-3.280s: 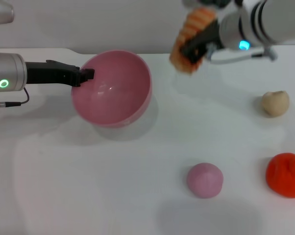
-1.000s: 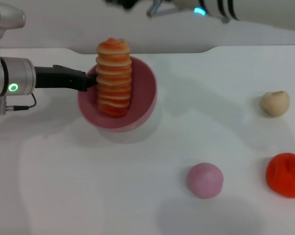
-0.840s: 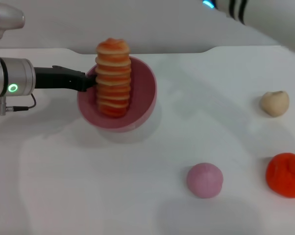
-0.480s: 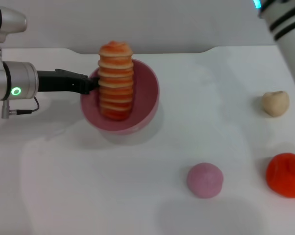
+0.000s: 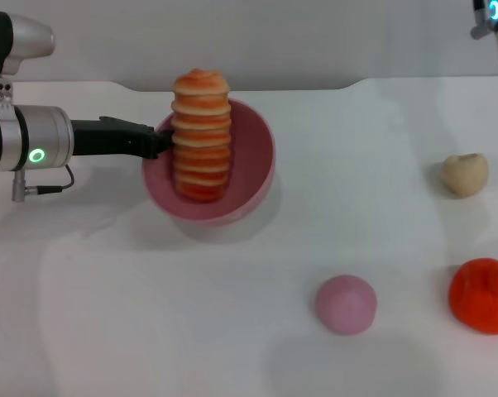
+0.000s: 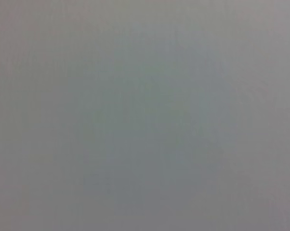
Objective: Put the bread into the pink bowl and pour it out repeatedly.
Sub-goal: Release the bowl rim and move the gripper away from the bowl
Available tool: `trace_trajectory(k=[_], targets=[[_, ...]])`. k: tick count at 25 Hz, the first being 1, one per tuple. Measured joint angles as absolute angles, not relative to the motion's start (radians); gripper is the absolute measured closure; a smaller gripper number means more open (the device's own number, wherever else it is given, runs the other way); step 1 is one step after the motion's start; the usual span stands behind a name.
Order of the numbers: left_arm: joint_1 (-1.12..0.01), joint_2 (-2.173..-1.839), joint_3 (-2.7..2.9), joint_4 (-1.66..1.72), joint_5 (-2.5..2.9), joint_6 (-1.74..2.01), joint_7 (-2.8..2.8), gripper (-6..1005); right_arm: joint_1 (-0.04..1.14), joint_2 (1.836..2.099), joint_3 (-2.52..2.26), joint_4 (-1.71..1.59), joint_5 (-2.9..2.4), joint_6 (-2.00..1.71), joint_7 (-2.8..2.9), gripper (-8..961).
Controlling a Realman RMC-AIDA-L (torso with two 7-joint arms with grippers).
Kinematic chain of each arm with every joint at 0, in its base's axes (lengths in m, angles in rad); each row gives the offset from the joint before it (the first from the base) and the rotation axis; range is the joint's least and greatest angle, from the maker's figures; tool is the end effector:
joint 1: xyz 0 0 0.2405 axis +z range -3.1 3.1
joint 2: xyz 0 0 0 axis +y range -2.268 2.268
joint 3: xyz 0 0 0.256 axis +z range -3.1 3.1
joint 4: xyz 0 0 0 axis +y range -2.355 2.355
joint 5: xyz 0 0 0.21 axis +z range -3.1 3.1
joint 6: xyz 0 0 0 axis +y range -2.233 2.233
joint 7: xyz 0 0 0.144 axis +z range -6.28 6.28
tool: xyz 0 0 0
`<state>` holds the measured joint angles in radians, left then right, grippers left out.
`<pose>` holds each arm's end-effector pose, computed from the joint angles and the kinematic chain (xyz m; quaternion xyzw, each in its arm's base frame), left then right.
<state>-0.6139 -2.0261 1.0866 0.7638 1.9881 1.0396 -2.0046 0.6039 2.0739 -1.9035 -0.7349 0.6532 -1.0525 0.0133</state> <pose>-0.2424 0.4080 -0.0008 -0.8868 -0.3742 -0.1288 0.2388 0.1267 0.4188 0.0364 -0.6064 0.1077 0.5397 0.5740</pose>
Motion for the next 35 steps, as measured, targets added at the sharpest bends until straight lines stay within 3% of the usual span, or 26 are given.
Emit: trace_trajectory(k=[21,35], targets=[[-0.598,-2.011,1.103,0.752,2.019,1.092,-2.07,933,0.626,2.072,-1.885,-0.687,0.648,-1.064,0.021,351],[-0.598,-2.02,1.103,0.744,2.155,1.068,-2.128,932,0.629,2.073,-1.894,-0.688,0.649,-1.061,0.021,351]])
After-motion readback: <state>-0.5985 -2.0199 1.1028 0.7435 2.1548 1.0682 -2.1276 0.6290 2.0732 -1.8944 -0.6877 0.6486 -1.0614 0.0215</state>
